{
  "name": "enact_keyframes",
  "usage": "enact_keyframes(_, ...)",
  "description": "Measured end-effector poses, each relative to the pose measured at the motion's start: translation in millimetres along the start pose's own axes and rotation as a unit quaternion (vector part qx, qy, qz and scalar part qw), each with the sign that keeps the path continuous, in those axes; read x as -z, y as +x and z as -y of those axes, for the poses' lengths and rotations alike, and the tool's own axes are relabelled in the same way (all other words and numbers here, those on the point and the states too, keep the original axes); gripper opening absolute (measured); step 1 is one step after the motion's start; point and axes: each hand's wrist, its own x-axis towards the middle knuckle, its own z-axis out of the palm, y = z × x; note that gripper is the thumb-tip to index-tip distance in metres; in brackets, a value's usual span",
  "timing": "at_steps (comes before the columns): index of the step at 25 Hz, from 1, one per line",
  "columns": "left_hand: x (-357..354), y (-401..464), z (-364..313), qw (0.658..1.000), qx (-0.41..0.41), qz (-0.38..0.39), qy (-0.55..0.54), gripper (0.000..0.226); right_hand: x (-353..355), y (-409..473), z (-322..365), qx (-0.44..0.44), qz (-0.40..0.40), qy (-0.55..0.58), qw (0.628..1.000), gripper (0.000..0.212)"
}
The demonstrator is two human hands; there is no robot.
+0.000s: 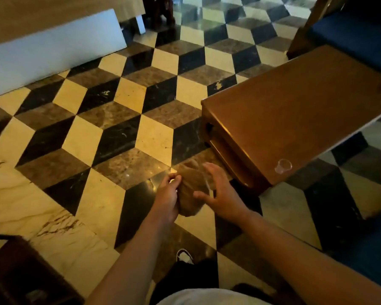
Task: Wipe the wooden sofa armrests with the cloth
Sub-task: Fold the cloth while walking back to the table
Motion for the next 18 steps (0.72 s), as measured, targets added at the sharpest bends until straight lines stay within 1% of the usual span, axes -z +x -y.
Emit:
enact_keyframes(1, 8.4, 11.8, -29.4, 1.000, -0.010, 0.023, 0.008, 0.017, 6.9, 32.5, 10.7, -0.033, -0.017, 0.048, 0.998, 0.098)
enact_keyframes(2, 14.9, 24.6, -59.3, 0.999, -0.023, 0.041, 0.021, 0.016, 15.2, 65.0, 20.1, -0.070, -0.010, 0.100, 0.992, 0.103)
enact_keyframes(4, 19.3, 58.1, -117.5, 0.996, -0.039, 0.065, 0.051, 0.014, 31.0, 128.6, 33.4, -0.126, 0.047, 0.188, 0.973, 0.116)
enact_keyframes(5, 17.9, 74.1, -141.4, 0.993, -0.053, 0.081, 0.062, 0.013, 37.1, 153.7, 37.8, -0.137, 0.077, 0.222, 0.962, 0.126)
enact_keyframes(7, 9.7, 113.6, -187.2, 0.988, -0.079, 0.104, 0.081, 0.011, 46.1, 207.6, 45.0, -0.126, 0.116, 0.280, 0.944, 0.151)
enact_keyframes(8, 3.2, 136.9, -211.3, 0.985, -0.090, 0.111, 0.092, 0.010, 49.7, 238.5, 45.4, -0.124, 0.117, 0.308, 0.936, 0.157)
enact_keyframes(9, -3.9, 162.8, -234.5, 0.983, -0.096, 0.116, 0.101, 0.009, 51.6, 270.3, 44.4, -0.118, 0.102, 0.328, 0.932, 0.153)
enact_keyframes(10, -11.2, 191.4, -258.6, 0.982, -0.104, 0.116, 0.110, 0.009, 53.8, 305.9, 42.9, -0.107, 0.075, 0.327, 0.936, 0.137)
enact_keyframes(12, -25.1, 243.7, -300.2, 0.983, -0.108, 0.094, 0.118, 0.009, 59.1, 369.7, 37.1, -0.092, 0.012, 0.307, 0.947, 0.088)
enact_keyframes(13, -36.3, 277.0, -325.6, 0.983, -0.107, 0.082, 0.122, 0.009, 66.9, 410.5, 33.4, -0.089, -0.006, 0.306, 0.948, 0.069)
enact_keyframes(14, -44.9, 303.3, -346.4, 0.984, -0.103, 0.074, 0.122, 0.011, 75.4, 442.7, 31.5, -0.086, -0.007, 0.305, 0.948, 0.058)
enact_keyframes(16, -63.7, 351.1, -392.5, 0.986, -0.096, 0.062, 0.119, 0.018, 101.7, 506.6, 33.9, -0.077, 0.012, 0.293, 0.953, 0.042)
enact_keyframes(18, -82.6, 400.4, -446.3, 0.986, -0.090, 0.034, 0.135, 0.018, 140.5, 572.8, 41.4, -0.079, 0.026, 0.256, 0.963, 0.027)
